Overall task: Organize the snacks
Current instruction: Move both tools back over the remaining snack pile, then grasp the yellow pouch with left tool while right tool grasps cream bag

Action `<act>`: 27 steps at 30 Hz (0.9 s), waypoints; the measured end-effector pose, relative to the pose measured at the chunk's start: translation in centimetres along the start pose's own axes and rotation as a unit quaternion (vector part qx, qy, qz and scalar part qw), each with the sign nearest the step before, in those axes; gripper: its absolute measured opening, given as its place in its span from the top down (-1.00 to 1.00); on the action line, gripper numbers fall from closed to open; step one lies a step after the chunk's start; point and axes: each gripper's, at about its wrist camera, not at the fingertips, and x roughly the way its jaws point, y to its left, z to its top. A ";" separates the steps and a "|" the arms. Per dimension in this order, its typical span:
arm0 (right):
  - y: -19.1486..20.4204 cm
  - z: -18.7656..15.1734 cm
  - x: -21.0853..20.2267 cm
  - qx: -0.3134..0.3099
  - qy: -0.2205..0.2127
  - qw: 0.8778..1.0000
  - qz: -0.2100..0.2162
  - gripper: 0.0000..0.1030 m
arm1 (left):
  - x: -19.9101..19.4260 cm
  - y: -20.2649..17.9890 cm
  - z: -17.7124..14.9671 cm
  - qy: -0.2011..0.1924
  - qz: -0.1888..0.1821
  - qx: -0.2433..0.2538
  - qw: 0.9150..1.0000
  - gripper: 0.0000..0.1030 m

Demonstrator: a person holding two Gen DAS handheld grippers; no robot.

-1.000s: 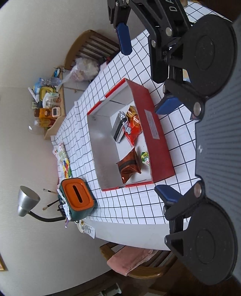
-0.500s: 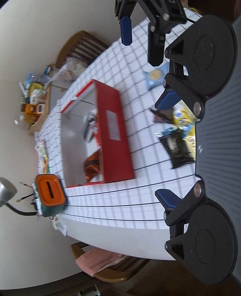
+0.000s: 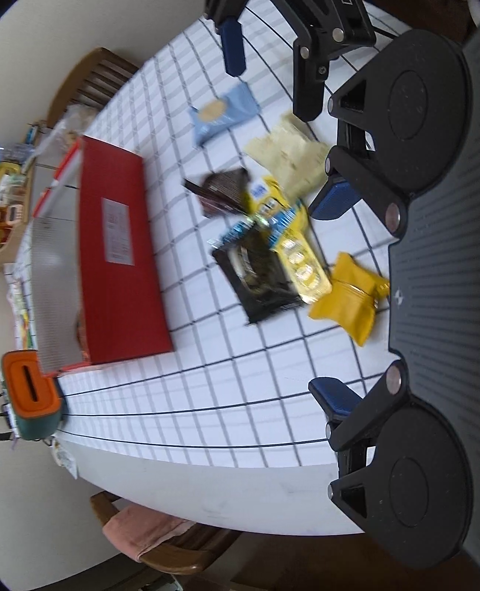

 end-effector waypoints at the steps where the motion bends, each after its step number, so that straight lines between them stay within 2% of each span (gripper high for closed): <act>1: 0.1 -0.1 0.4 -0.002 0.006 1.000 0.000 -0.99 | 0.4 0.0 -0.3 0.005 0.004 0.004 1.000 -0.80; 9: 0.4 -0.4 3.3 -0.012 0.034 0.999 -0.013 -0.97 | 2.7 -0.6 -1.7 0.028 0.008 0.051 0.998 -0.80; 15: 0.8 -0.4 5.0 -0.031 0.055 0.998 -0.022 -0.86 | 3.6 -0.9 -2.2 0.032 0.016 0.067 0.997 -0.79; 17: 1.2 -0.4 5.2 -0.040 0.056 0.997 -0.024 -0.77 | 3.8 -0.9 -2.2 0.032 0.018 0.072 0.997 -0.77; 23: 1.8 -0.5 5.8 -0.052 0.060 0.996 -0.029 -0.60 | 3.6 -1.0 -2.2 0.027 0.004 0.079 0.997 -0.52; 27: 2.1 -0.5 5.6 -0.061 0.057 0.996 -0.032 -0.45 | 3.4 -1.1 -2.2 0.026 -0.011 0.081 0.996 -0.18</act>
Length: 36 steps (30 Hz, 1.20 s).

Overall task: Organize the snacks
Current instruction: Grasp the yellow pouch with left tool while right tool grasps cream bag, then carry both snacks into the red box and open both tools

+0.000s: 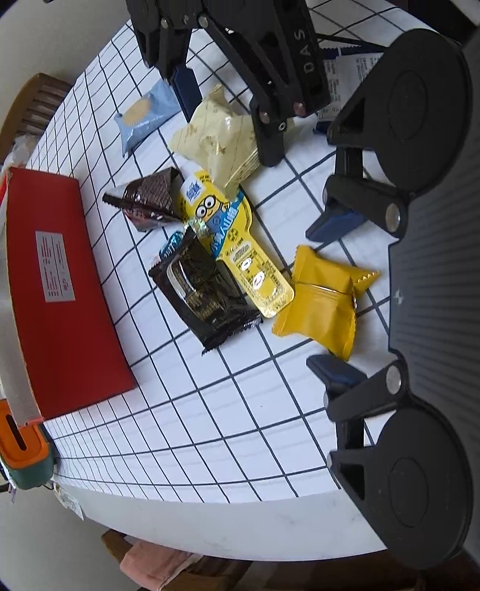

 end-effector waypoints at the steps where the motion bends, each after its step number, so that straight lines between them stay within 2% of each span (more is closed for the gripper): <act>1: 0.0 0.0 -0.1 -0.001 0.000 1.000 -0.002 -0.39 | 0.0 -0.1 0.0 0.000 -0.002 0.001 1.000 -0.10; 5: 0.2 -0.2 -0.3 -0.004 -0.005 1.000 -0.007 -0.25 | -0.2 -0.1 0.0 0.006 -0.007 -0.012 1.000 0.14; 7: 0.1 -0.4 -0.5 -0.002 -0.007 1.000 -0.009 -0.23 | -0.2 -0.2 -0.1 0.007 -0.005 -0.016 1.000 0.18; 14: -0.4 -0.7 -1.2 0.022 -0.011 1.000 0.001 -0.13 | -0.5 0.2 -0.5 0.012 -0.008 -0.047 0.999 0.21; 26: -0.8 -0.7 -3.7 0.052 -0.019 0.998 0.008 -0.11 | -2.4 1.4 -1.3 0.008 -0.027 -0.094 0.995 0.23; 36: -0.4 0.3 -7.1 0.058 -0.036 0.997 0.021 -0.11 | -5.4 1.8 -1.1 -0.019 -0.032 -0.107 0.994 0.23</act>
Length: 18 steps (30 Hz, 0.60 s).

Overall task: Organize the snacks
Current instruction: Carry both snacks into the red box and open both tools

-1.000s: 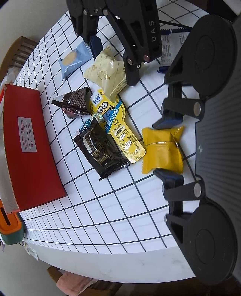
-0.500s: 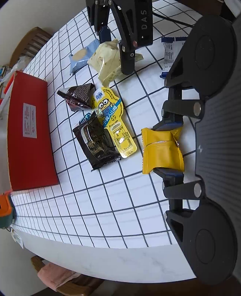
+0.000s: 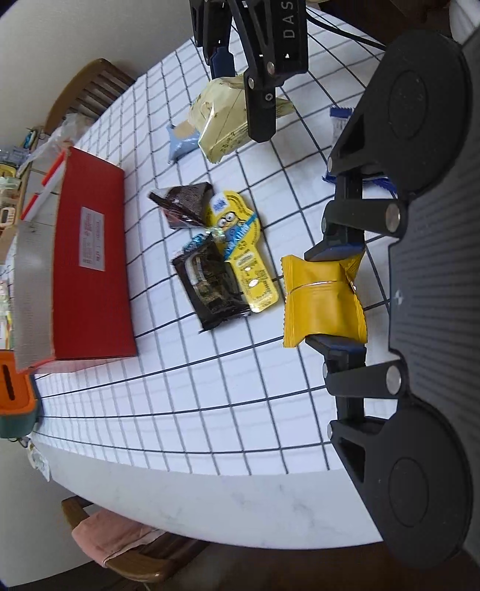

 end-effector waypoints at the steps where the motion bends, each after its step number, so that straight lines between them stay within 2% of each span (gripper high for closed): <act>1: 0.0 0.2 -0.4 0.000 -0.004 1.000 0.000 -0.11 | -0.4 0.0 0.2 -0.004 -0.001 0.000 1.000 0.23; 11: -0.3 3.0 -3.5 -0.009 -0.045 0.999 -0.010 -0.11 | -3.2 -1.3 4.1 -0.058 -0.006 0.019 0.998 0.23; 18: -2.5 6.4 -4.2 -0.022 -0.063 0.998 -0.021 -0.11 | -3.3 -2.9 8.4 -0.088 0.002 0.037 0.995 0.23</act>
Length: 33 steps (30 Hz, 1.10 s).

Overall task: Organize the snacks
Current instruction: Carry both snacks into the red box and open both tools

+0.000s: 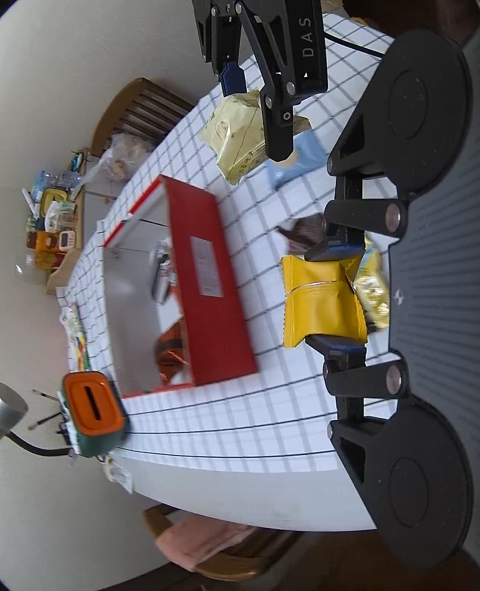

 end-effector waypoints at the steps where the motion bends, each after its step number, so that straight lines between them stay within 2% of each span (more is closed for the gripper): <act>1: -0.4 0.5 0.1 -0.002 -0.002 1.000 -0.002 -0.11 | 0.2 -0.1 0.7 -0.003 0.002 0.000 1.000 0.23; 10: -4.5 5.3 2.1 -0.017 -0.010 1.000 -0.010 -0.11 | 2.8 -0.4 6.5 -0.018 0.023 -0.001 1.000 0.23; 20: -8.3 9.9 5.7 -0.022 -0.004 1.000 -0.011 -0.11 | 7.0 0.4 11.9 -0.009 0.053 -0.006 0.999 0.23; 33: -10.8 15.0 12.0 -0.034 0.015 0.999 -0.015 -0.11 | 13.2 2.2 16.2 0.040 0.074 -0.033 0.996 0.23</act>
